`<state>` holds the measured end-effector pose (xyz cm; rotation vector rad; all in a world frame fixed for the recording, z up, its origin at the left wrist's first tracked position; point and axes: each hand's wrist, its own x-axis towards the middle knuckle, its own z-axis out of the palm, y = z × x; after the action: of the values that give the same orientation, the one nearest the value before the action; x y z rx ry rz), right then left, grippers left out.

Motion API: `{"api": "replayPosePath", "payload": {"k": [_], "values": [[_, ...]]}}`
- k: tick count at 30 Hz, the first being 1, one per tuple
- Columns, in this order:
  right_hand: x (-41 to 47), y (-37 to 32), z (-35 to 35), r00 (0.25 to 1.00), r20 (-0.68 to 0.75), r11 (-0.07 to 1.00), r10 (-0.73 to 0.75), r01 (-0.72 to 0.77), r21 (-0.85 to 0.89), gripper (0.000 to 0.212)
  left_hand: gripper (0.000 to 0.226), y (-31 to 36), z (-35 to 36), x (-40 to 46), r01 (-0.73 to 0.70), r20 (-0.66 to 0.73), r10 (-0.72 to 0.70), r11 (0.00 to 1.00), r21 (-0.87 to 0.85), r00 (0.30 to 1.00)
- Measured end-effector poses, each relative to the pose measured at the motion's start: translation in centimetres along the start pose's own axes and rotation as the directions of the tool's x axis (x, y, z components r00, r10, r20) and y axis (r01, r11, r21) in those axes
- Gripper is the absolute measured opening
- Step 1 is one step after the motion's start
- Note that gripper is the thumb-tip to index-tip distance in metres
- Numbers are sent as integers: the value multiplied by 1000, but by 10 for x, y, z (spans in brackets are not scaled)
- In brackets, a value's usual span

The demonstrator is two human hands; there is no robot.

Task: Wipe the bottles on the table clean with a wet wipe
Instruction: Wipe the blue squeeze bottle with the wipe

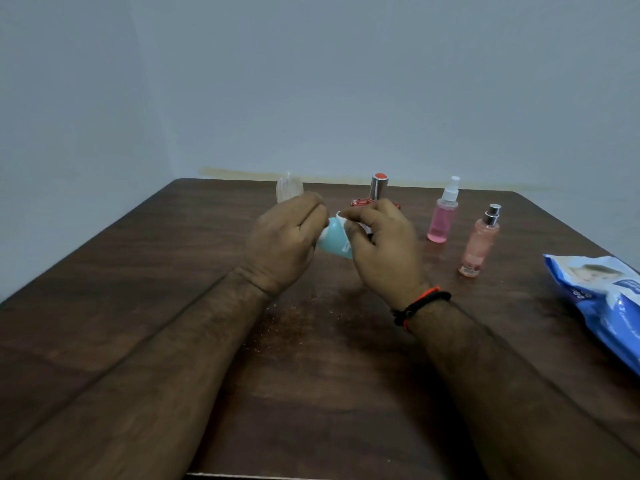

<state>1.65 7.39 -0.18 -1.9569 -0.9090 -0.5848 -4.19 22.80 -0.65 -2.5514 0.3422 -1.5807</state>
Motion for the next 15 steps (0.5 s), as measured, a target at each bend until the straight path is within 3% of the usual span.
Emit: {"api": "replayPosePath", "payload": {"k": [4,7,11,15], "values": [[0,-1,0,992,20,992,-125,125,1,24,6,2,-1,1,-12,-10,12,1000,-4,1000],[-1,3,2,986,-52,987,-161,160,-20,23,22,-4,-3,-1,192,54,-186,972,-137,981],[4,10,-1,984,-162,998,-68,66,-15,21,45,-15,-3,-5,564,209,-524,747,-353,826],[6,11,-4,969,-245,999,-47,51,12,21,47,-15,-3,-5,743,384,-643,503,-441,663]]}}
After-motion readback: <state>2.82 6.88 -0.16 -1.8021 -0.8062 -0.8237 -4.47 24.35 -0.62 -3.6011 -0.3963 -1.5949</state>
